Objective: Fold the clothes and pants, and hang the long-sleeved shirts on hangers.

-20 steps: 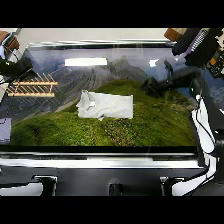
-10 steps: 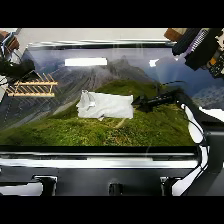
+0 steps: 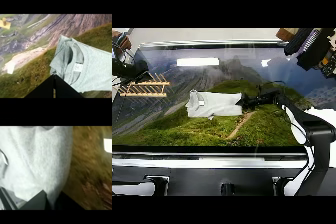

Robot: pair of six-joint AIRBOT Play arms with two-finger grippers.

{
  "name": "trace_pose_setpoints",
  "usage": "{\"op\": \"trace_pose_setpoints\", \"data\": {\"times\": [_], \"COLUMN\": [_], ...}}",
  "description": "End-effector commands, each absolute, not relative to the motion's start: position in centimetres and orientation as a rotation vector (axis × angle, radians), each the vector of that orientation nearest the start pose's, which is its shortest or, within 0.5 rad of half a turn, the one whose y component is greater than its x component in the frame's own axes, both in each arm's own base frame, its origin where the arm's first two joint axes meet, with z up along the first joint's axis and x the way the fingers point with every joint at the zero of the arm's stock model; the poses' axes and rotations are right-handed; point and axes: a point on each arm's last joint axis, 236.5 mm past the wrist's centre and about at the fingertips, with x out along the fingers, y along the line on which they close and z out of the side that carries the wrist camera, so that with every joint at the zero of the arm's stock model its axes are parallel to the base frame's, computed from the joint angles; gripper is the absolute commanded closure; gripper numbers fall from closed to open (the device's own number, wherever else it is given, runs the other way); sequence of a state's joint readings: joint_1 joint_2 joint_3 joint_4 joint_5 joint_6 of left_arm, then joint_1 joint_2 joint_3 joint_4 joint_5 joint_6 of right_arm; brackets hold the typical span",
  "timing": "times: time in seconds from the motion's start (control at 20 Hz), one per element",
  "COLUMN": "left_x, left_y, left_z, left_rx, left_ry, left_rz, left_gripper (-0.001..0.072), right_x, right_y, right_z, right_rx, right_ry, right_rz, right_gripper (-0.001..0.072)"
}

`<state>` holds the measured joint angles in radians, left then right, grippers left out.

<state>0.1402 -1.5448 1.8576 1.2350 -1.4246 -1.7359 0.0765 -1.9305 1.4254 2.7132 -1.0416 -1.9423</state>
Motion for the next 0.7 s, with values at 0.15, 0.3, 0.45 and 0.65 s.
{"op": "trace_pose_setpoints", "data": {"times": [0.15, 0.3, 0.45, 0.65], "left_x": [47.8, 47.8, 47.8, 47.8], "left_y": [-1.1, -1.1, -1.1, -1.1], "left_z": [14.2, 14.2, 14.2, 14.2], "left_rx": [-0.452, -0.452, -0.453, -0.456], "left_ry": [1.094, 1.094, 1.094, 1.094], "left_rz": [-0.056, -0.056, -0.056, -0.054], "left_gripper": [0.0690, 0.0691, 0.0691, 0.0690], "right_x": [57.3, 59.3, 59.6, 58.0], "right_y": [12.9, 5.1, -3.5, -14.4], "right_z": [0.6, 3.8, 6.7, 10.0], "right_rx": [1.031, 1.091, 1.126, 1.159], "right_ry": [0.964, 0.839, 0.709, 0.538], "right_rz": [0.383, 0.288, 0.178, 0.011], "right_gripper": [0.0676, 0.0676, 0.0676, 0.0676]}}
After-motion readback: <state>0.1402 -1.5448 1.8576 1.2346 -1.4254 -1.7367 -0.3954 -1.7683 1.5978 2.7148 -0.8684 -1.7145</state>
